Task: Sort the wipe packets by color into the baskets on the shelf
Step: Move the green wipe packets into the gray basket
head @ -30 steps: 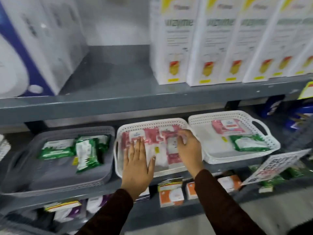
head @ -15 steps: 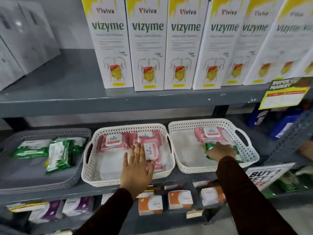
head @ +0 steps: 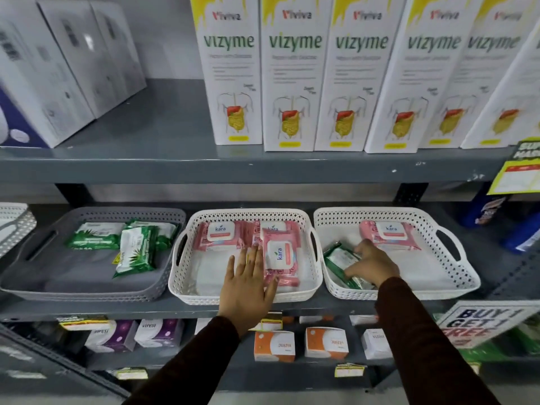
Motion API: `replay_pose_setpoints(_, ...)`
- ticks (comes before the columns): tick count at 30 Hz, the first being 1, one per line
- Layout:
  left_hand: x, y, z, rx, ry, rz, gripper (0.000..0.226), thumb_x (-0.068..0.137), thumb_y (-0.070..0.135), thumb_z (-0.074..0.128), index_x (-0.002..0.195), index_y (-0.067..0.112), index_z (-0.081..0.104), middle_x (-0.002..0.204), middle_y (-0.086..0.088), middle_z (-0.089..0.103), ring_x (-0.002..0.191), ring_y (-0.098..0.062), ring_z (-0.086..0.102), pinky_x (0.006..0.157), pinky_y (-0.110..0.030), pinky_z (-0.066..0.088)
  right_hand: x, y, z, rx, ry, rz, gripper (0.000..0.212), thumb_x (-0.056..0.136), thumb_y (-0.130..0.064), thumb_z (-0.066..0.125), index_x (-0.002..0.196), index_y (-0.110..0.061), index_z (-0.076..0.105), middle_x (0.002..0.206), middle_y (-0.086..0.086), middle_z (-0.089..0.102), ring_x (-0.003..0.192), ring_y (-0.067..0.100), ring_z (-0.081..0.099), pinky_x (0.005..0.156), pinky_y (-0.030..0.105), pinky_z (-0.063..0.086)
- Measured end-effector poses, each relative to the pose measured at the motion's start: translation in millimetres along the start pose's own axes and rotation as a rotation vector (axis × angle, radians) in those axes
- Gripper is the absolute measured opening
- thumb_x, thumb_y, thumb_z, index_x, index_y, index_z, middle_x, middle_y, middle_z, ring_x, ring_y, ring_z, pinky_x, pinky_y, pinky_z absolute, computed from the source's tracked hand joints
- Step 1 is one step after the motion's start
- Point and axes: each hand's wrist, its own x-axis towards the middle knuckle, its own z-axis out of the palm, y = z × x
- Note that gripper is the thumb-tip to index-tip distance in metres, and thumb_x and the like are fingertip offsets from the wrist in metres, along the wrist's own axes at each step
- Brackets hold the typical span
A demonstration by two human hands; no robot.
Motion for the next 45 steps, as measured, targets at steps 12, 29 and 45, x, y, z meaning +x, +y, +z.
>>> replay_pose_setpoints(12,-39,-132,-33,-0.006,0.135,-0.085,0.072,0.100,0.053,0.021,0.154,0.009,0.001,0.162,-0.006,-0.002,0.149,-0.022,-0.011,0.121,-0.046,0.004,-49,-119,26,0.158,0.796,-0.179,0.060,0.060,-0.037,0.087,0.101,-0.008,0.054,0.086,0.022,0.070,0.079,0.039,0.066,0.068,0.042,0.052)
replay_pose_setpoints(29,-107,-378,-80,-0.090,0.099,-0.553,0.081,0.089,0.053,0.006,0.150,0.003,0.023,0.158,-0.013,0.026,0.145,-0.028,0.024,0.118,-0.044,0.023,-141,-469,270,0.046,0.043,-0.748,0.044,0.087,-0.039,0.064,0.121,-0.012,0.054,0.122,0.019,0.058,0.108,0.038,0.058,0.081,0.041,0.046)
replay_pose_setpoints(45,-37,-205,-49,-0.296,0.150,-0.172,0.075,0.092,0.053,0.016,0.153,0.010,0.011,0.162,-0.008,0.010,0.149,-0.020,-0.004,0.122,-0.041,0.007,-84,-305,158,-0.016,0.402,-0.562,0.026,0.084,-0.030,0.054,0.105,-0.025,0.069,0.110,0.005,0.066,0.108,0.032,0.054,0.086,0.049,0.039)
